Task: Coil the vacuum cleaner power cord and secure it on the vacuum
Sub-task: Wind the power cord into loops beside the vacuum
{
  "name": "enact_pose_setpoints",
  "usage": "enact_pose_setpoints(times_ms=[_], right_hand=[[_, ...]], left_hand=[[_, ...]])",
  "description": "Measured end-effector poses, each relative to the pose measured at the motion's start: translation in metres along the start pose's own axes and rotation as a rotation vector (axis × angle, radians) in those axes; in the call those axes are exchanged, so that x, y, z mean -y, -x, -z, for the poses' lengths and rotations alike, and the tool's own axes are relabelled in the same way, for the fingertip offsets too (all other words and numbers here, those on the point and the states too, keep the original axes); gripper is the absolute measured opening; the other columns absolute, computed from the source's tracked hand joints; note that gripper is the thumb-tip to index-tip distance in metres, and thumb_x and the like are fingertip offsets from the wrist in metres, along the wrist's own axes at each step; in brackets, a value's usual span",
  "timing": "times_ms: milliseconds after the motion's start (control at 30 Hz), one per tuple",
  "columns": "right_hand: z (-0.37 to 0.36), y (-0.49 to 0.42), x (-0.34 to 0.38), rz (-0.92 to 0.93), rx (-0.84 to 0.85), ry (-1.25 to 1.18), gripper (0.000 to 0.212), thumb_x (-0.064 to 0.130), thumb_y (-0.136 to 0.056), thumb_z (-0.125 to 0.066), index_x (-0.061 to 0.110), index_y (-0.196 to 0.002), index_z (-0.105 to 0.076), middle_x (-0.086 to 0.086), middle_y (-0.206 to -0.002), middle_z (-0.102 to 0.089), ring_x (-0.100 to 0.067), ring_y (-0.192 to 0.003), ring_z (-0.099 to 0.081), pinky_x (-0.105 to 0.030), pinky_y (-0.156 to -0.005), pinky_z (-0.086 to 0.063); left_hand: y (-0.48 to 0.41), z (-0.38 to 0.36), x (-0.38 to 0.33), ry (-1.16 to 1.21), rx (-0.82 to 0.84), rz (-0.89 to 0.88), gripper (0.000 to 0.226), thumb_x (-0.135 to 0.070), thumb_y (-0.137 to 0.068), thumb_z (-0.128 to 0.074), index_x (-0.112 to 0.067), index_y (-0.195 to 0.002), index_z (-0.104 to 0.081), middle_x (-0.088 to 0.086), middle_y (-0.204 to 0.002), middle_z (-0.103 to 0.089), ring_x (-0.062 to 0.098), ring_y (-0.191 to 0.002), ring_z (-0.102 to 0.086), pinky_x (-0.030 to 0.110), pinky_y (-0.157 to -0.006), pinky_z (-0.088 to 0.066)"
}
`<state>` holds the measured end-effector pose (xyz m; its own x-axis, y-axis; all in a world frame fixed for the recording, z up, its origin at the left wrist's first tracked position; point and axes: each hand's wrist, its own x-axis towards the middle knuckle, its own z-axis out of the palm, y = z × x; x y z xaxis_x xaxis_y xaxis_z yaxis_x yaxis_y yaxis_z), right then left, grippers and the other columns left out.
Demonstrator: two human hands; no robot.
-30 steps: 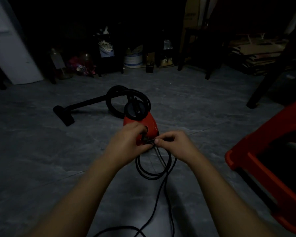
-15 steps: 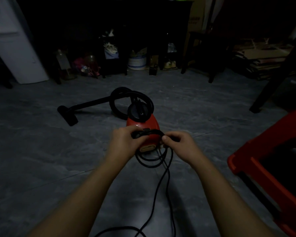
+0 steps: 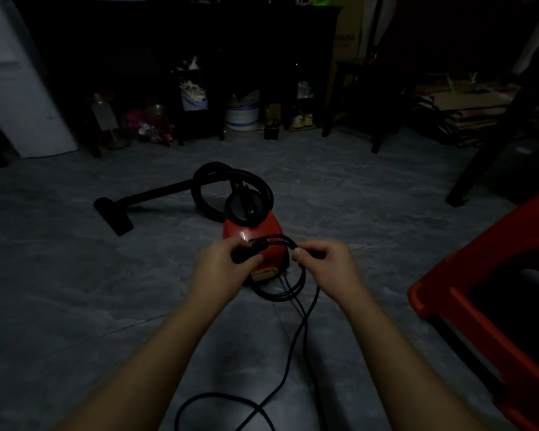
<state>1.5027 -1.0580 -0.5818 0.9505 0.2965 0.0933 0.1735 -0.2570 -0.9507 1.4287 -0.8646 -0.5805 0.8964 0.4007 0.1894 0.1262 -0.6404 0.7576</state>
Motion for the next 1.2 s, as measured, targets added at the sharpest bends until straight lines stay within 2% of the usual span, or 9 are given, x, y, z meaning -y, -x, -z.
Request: enact_pose_setpoints(times_ms=[233,333,433,500,633,833,967,1100,1200], right_hand=[[-0.003,0.003,-0.001,0.024,0.104,0.191,0.017,0.018,-0.085,-0.075,0.025,-0.100,-0.078,0.013,-0.092,-0.076,0.001,-0.089,-0.070,-0.024,-0.086,-0.056],[-0.007,0.005,-0.002,0.054,0.152,0.256,0.017,0.022,-0.083,-0.076,0.029,-0.099,-0.079,0.016,-0.093,-0.076,0.003,-0.090,-0.069,-0.027,-0.088,-0.056],[-0.005,0.005,0.002,0.042,0.165,0.205,0.016,0.018,-0.084,-0.075,0.027,-0.096,-0.079,0.014,-0.090,-0.076,0.001,-0.088,-0.069,-0.026,-0.087,-0.056],[-0.004,0.006,0.005,0.028,0.171,0.125,0.015,0.013,-0.084,-0.075,0.021,-0.096,-0.079,0.010,-0.089,-0.076,-0.001,-0.088,-0.071,-0.024,-0.087,-0.056],[0.000,0.006,0.007,0.021,0.137,-0.003,0.012,0.009,-0.087,-0.072,0.013,-0.096,-0.078,0.006,-0.087,-0.076,-0.003,-0.085,-0.071,-0.015,-0.077,-0.054],[0.006,0.005,0.012,-0.017,0.092,-0.156,0.012,0.005,-0.090,-0.067,0.013,-0.094,-0.076,0.007,-0.083,-0.074,0.002,-0.079,-0.070,-0.011,-0.069,-0.051],[0.007,0.006,0.015,-0.017,0.101,-0.192,0.014,0.002,-0.089,-0.067,0.014,-0.091,-0.075,0.008,-0.082,-0.075,0.002,-0.078,-0.070,-0.010,-0.069,-0.051],[0.008,0.007,0.015,-0.014,0.125,-0.145,0.013,0.005,-0.089,-0.068,0.008,-0.098,-0.076,-0.002,-0.094,-0.076,-0.005,-0.089,-0.071,-0.015,-0.076,-0.054],[0.006,0.007,0.013,-0.021,0.139,-0.092,0.012,0.007,-0.088,-0.070,0.011,-0.097,-0.077,-0.001,-0.094,-0.076,-0.008,-0.091,-0.072,-0.017,-0.079,-0.056]], left_hand=[[0.002,0.008,-0.007,-0.133,0.087,-0.111,0.026,-0.039,-0.082,-0.075,-0.031,-0.106,-0.073,-0.018,-0.096,-0.068,0.000,-0.087,-0.062,0.013,-0.074,-0.046],[0.003,0.009,-0.011,-0.104,0.247,-0.164,0.025,-0.034,-0.083,-0.073,-0.030,-0.108,-0.074,-0.016,-0.096,-0.072,-0.005,-0.083,-0.064,0.021,-0.076,-0.054],[0.004,0.009,-0.014,-0.025,0.351,-0.123,0.022,-0.029,-0.085,-0.073,-0.025,-0.106,-0.075,-0.009,-0.087,-0.073,-0.003,-0.066,-0.065,0.025,-0.061,-0.057],[0.003,0.010,-0.016,0.037,0.353,-0.088,0.018,-0.025,-0.084,-0.075,-0.023,-0.102,-0.077,-0.004,-0.086,-0.074,0.006,-0.068,-0.069,0.031,-0.063,-0.059],[0.002,0.013,-0.021,0.215,0.384,0.032,0.012,-0.015,-0.083,-0.076,-0.026,-0.087,-0.075,-0.005,-0.074,-0.073,0.001,-0.065,-0.068,0.021,-0.057,-0.053],[0.004,0.021,-0.040,0.476,0.401,0.167,0.012,-0.025,-0.092,-0.067,-0.017,-0.096,-0.075,-0.002,-0.071,-0.074,0.003,-0.059,-0.067,0.017,-0.050,-0.049],[0.002,0.027,-0.041,0.504,0.473,0.201,0.012,-0.022,-0.093,-0.066,-0.021,-0.102,-0.074,-0.002,-0.081,-0.077,0.007,-0.065,-0.070,0.023,-0.054,-0.050],[0.000,0.029,-0.040,0.492,0.546,0.216,0.019,-0.010,-0.090,-0.068,-0.019,-0.106,-0.072,-0.001,-0.087,-0.078,0.010,-0.072,-0.073,0.025,-0.055,-0.054],[0.002,0.025,-0.037,0.333,0.534,0.167,0.016,-0.008,-0.089,-0.069,-0.017,-0.100,-0.074,0.006,-0.082,-0.076,0.006,-0.066,-0.071,0.021,-0.054,-0.053]])
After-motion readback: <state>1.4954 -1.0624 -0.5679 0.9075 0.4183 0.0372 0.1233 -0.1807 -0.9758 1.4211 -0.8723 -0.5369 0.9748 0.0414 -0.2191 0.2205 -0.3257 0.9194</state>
